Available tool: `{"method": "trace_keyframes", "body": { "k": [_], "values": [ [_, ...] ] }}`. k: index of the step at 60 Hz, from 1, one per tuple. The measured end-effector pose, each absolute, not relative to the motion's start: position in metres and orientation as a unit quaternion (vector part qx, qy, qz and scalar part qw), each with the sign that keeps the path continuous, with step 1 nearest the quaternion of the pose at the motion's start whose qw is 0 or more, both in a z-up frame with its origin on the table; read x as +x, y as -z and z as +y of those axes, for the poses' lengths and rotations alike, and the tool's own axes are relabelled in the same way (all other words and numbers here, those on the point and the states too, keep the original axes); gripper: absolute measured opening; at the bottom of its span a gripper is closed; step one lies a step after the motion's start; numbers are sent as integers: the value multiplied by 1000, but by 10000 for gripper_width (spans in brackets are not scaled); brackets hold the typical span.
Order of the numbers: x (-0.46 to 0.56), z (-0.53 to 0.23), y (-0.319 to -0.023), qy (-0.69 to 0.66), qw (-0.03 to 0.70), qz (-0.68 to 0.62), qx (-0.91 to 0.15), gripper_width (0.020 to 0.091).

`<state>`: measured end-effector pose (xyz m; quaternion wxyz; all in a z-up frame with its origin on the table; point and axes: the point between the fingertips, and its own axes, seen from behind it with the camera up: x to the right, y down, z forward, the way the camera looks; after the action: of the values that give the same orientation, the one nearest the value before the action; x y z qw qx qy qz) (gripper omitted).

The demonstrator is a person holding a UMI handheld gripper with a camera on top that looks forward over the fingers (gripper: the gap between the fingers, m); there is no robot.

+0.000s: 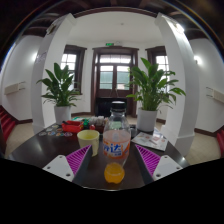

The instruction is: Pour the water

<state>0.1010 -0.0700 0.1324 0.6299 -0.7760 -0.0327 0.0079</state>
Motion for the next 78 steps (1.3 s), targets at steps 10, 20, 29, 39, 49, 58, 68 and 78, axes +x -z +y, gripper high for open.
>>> {"method": "trace_keyframes", "body": {
  "k": [10,20,29,39,49,58,68,78],
  "values": [
    [97,-33,-139,-21,651,-39,-758,819],
    [96,-15,-136,-24,662,-40,-748,633],
    [101,-13,-136,-9,677,-30,-736,433],
    [100,-13,-134,-10,671,-37,-740,370],
    [93,-11,-136,9,667,-67,-742,368],
    [92,3,-143,86,644,-158,-743,369],
    [103,47,-154,257,591,-300,-703,366],
    [112,90,-154,399,501,-440,-630,365]
  ]
}}
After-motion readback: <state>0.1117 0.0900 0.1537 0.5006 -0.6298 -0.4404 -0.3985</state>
